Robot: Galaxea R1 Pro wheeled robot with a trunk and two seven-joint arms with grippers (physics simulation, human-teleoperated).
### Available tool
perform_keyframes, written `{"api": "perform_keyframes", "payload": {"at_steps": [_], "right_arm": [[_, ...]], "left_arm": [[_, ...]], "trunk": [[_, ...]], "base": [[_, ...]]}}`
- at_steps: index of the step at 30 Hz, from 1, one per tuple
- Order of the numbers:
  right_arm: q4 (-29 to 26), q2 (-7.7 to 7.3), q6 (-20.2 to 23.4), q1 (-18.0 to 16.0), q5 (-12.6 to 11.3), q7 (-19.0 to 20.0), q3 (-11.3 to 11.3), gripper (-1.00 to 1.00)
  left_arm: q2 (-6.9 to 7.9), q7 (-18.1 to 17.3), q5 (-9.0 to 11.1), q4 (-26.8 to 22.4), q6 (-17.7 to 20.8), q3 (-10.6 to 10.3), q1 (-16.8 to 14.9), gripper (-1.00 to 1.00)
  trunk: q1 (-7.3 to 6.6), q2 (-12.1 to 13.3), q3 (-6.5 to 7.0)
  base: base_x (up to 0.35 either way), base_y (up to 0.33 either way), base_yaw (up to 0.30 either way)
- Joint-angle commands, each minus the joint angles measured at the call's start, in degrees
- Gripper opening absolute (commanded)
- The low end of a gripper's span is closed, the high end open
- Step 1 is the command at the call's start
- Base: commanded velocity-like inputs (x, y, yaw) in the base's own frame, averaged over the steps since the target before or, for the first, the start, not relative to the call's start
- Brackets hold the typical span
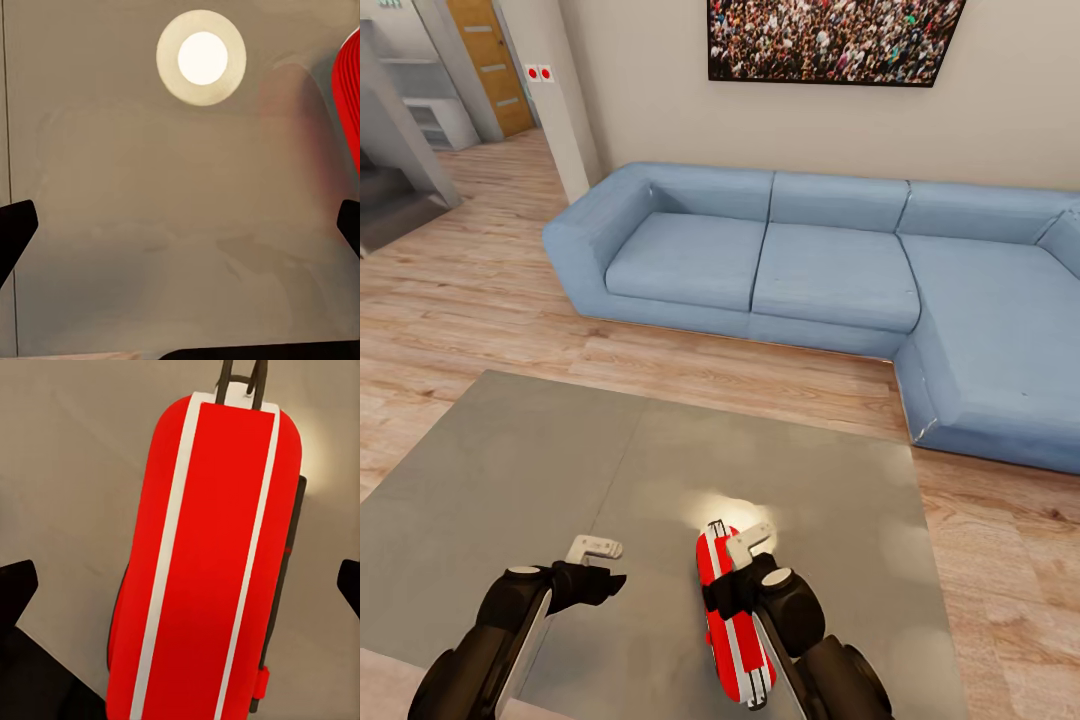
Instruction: Turn on the radio receiver that's on the table in the living room.
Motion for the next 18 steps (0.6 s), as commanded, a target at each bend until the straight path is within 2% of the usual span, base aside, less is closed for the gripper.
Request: {"api": "perform_keyframes", "payload": {"at_steps": [1, 14, 18], "right_arm": [[0.1, 0.00, -0.2, 0.0, 0.0, 0.0, 0.0, 1.00], [2.8, 0.00, -1.6, -0.3, 0.0, -0.1, -0.1, 1.00], [3.1, 0.00, -2.0, -0.3, 0.0, -0.1, -1.4, 1.00]], "left_arm": [[0.01, 0.0, 0.0, 0.0, 0.0, 0.0, 0.0, 1.00], [-0.02, 0.0, 0.0, 0.0, 0.0, 0.0, 0.0, 1.00], [-0.02, 0.0, 0.0, 0.0, 0.0, 0.0, 0.0, 1.00]], "trunk": [[0.00, 0.0, 0.00], [0.00, 0.0, 0.00], [0.00, 0.0, 0.00]], "base": [[0.000, 0.000, 0.000], [0.000, 0.000, 0.000], [0.000, 0.000, 0.000]]}}
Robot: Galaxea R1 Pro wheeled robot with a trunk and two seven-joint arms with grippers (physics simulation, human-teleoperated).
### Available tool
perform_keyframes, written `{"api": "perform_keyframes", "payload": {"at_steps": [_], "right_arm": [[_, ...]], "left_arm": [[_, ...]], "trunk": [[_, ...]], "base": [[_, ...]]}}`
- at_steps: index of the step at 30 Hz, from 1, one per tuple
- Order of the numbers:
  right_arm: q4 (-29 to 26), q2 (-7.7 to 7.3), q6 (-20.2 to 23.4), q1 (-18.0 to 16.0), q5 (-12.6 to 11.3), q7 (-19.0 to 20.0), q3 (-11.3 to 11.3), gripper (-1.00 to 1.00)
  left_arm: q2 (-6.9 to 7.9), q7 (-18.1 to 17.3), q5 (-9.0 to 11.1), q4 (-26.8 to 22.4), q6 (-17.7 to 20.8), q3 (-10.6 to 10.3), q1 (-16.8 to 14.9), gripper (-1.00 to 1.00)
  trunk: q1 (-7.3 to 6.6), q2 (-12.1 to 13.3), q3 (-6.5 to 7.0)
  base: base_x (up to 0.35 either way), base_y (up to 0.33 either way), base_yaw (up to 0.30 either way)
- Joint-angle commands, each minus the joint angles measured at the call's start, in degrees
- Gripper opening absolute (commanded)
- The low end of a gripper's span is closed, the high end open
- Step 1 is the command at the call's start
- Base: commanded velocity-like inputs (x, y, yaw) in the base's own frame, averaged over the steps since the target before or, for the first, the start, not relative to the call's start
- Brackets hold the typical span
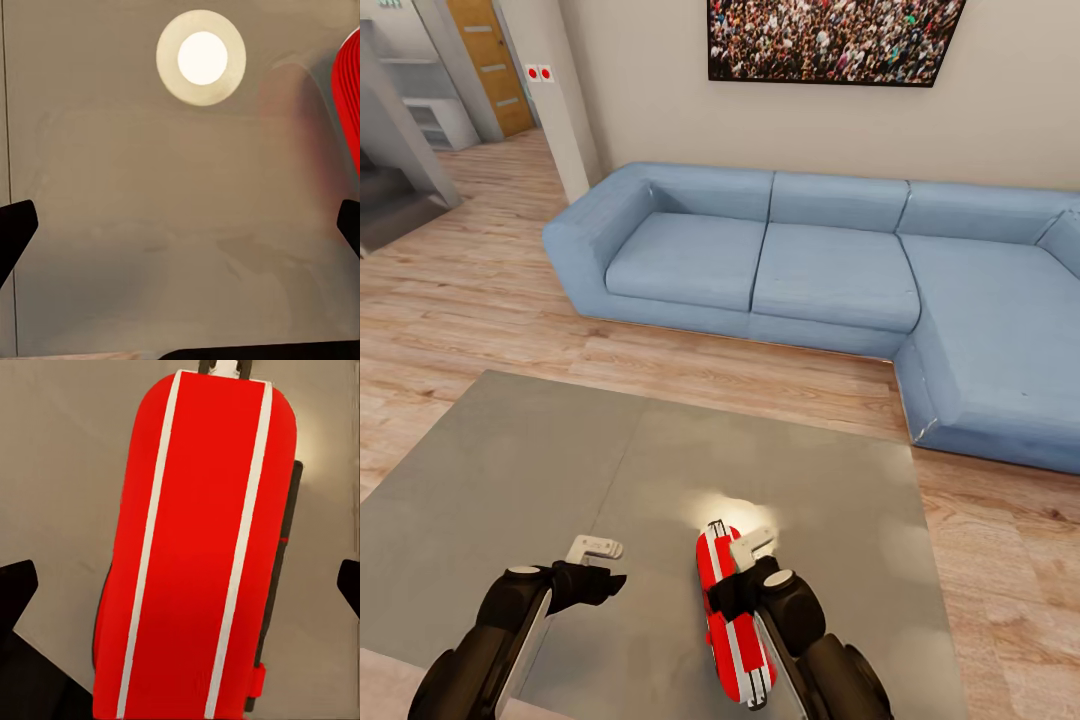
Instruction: Turn on the radio receiver that's on the table in the living room.
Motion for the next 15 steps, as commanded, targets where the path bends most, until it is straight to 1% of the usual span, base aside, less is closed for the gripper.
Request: {"api": "perform_keyframes", "payload": {"at_steps": [1, 4, 8, 13, 15], "right_arm": [[0.0, 0.00, -0.1, 0.0, 0.0, 0.0, -0.6, 1.00], [0.1, 0.00, -0.7, 0.0, -0.1, 0.1, -1.8, 1.00], [1.3, 0.00, -1.0, -0.2, -0.1, 0.1, -2.2, 1.00], [6.2, 0.00, -3.2, -2.4, -0.1, 0.1, -2.4, 1.00], [7.1, 0.00, -3.7, -2.7, -0.1, 0.1, -2.4, 1.00]], "left_arm": [[0.00, 0.0, 0.0, 0.0, 0.0, 0.0, 0.0, 1.00], [-0.01, 0.0, 0.0, 0.0, 0.0, 0.0, 0.0, 1.00], [-0.01, 0.0, 0.0, 0.0, 0.0, 0.0, 0.0, 1.00], [-0.01, 0.0, 0.0, 0.0, 0.0, 0.0, 0.0, 1.00], [-0.01, 0.0, 0.0, 0.0, 0.0, 0.0, 0.0, 1.00]], "trunk": [[0.00, 0.0, 0.00], [0.00, 0.0, 0.00], [0.00, 0.0, 0.00], [0.00, 0.0, 0.00], [0.00, 0.0, 0.00]], "base": [[0.000, 0.000, 0.000], [0.000, 0.000, 0.000], [0.000, 0.000, 0.000], [0.000, 0.000, 0.000], [0.000, 0.000, 0.000]]}}
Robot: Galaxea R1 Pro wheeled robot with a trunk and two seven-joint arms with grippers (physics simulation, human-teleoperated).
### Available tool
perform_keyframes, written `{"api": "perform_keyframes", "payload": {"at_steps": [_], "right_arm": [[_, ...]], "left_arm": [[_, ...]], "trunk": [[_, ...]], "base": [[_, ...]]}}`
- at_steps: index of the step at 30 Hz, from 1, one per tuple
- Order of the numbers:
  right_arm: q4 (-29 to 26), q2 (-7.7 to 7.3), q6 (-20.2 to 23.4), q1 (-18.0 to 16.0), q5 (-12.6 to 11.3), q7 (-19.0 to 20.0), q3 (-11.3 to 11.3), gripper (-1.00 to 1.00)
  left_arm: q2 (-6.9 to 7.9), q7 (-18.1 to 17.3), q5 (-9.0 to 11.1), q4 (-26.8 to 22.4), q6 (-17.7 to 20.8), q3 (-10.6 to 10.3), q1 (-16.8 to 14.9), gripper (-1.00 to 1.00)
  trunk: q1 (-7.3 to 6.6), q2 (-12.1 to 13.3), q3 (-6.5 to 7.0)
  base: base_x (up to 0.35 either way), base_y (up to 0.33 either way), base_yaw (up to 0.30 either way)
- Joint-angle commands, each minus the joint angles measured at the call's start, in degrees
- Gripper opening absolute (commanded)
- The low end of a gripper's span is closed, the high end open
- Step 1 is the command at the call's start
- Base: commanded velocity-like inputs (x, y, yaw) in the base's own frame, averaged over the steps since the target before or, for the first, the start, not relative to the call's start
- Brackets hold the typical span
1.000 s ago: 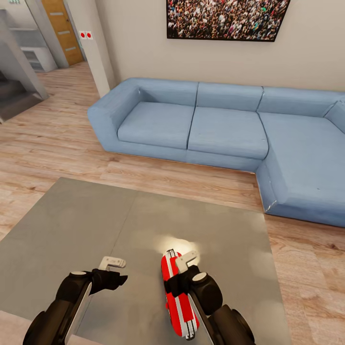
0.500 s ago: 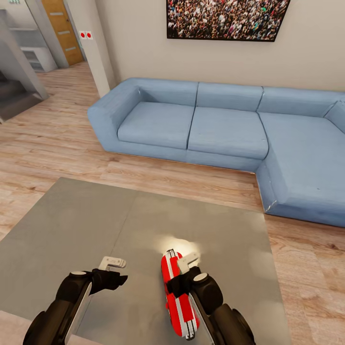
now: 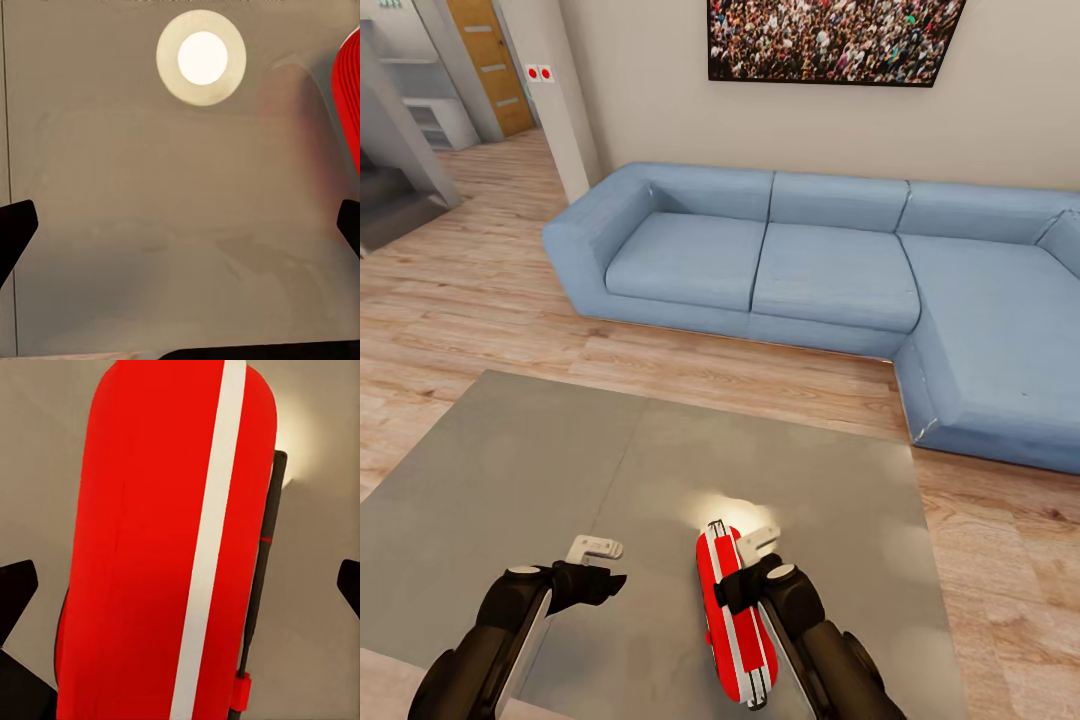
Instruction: Turn on the radio receiver that's on the table in the living room.
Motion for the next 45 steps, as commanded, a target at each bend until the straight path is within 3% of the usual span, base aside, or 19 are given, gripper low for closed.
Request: {"api": "perform_keyframes", "payload": {"at_steps": [1, 45], "right_arm": [[0.2, 0.00, -0.1, -0.1, 0.0, 0.0, 0.0, 1.00], [4.2, 0.00, -3.0, -0.3, -0.1, 0.6, 0.4, 1.00]], "left_arm": [[0.00, 0.0, 0.0, 0.0, 0.0, 0.0, 0.0, 1.00], [0.01, 0.0, -0.1, 0.0, 0.0, 0.0, 0.0, 1.00]], "trunk": [[0.00, 0.0, 0.00], [0.00, 0.0, 0.00]], "base": [[0.000, 0.000, 0.000], [0.000, 0.000, 0.000]]}}
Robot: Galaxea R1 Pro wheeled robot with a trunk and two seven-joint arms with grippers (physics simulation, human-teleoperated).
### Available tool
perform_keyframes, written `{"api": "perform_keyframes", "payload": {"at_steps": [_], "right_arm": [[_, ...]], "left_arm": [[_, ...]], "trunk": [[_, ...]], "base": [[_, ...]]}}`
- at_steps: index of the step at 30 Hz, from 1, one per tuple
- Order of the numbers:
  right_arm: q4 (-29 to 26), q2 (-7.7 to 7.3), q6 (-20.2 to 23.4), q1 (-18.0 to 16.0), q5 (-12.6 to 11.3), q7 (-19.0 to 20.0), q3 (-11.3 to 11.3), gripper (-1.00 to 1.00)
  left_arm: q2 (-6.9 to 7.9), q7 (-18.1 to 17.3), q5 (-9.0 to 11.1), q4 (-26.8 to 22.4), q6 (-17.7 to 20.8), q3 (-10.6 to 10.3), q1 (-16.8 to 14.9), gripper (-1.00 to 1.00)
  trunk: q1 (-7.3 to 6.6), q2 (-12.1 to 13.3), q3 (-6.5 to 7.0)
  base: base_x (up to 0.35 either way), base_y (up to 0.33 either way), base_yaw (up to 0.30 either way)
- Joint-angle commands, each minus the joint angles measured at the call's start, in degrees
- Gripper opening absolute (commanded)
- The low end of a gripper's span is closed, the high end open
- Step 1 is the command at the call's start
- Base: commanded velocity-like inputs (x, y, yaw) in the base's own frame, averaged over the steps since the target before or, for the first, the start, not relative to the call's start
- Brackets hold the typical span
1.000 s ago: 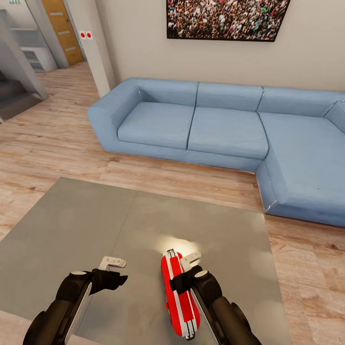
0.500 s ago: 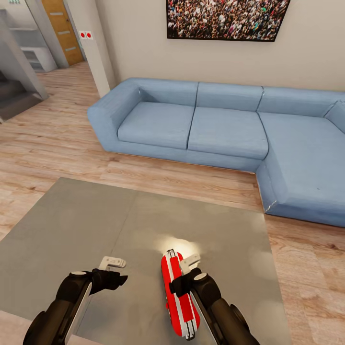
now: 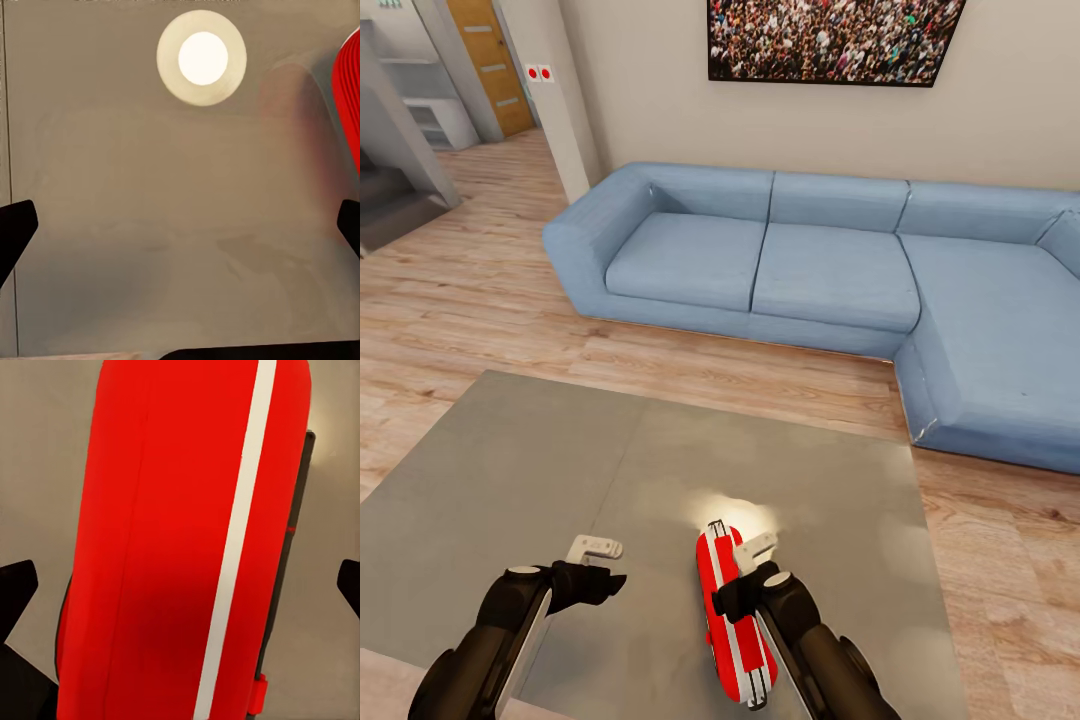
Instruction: Turn on the radio receiver that's on the table in the living room.
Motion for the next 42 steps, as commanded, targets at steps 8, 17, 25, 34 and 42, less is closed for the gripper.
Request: {"api": "perform_keyframes", "payload": {"at_steps": [8, 17, 25, 34, 42], "right_arm": [[2.9, 0.00, -2.3, 0.0, 0.0, 0.0, 0.0, 1.00], [3.2, 0.00, -2.4, 0.0, 0.0, 0.0, 0.0, 1.00], [3.3, 0.00, -2.9, 0.0, -0.1, 0.0, 0.0, 1.00], [8.2, 0.00, -4.6, -2.8, -1.3, 0.0, 0.0, 1.00], [9.1, 0.00, -5.2, -3.1, -2.2, 0.0, 0.0, 1.00]], "left_arm": [[-0.01, 0.0, 0.0, 0.0, 0.0, 0.0, 0.0, 1.00], [-0.01, 0.0, 0.0, 0.0, 0.0, 0.0, 0.0, 1.00], [-0.01, 0.0, 0.0, 0.0, 0.0, 0.0, 0.0, 1.00], [-0.01, 0.0, 0.0, 0.0, 0.0, 0.0, 0.0, 1.00], [-0.01, 0.0, 0.0, 0.0, 0.0, 0.0, 0.0, 1.00]], "trunk": [[0.00, 0.0, 0.00], [0.00, 0.0, 0.00], [0.00, 0.0, 0.00], [0.00, 0.0, 0.00], [0.00, 0.0, 0.00]], "base": [[0.000, 0.000, 0.000], [0.000, 0.000, 0.000], [0.000, 0.000, 0.000], [0.000, 0.000, 0.000], [0.000, 0.000, 0.000]]}}
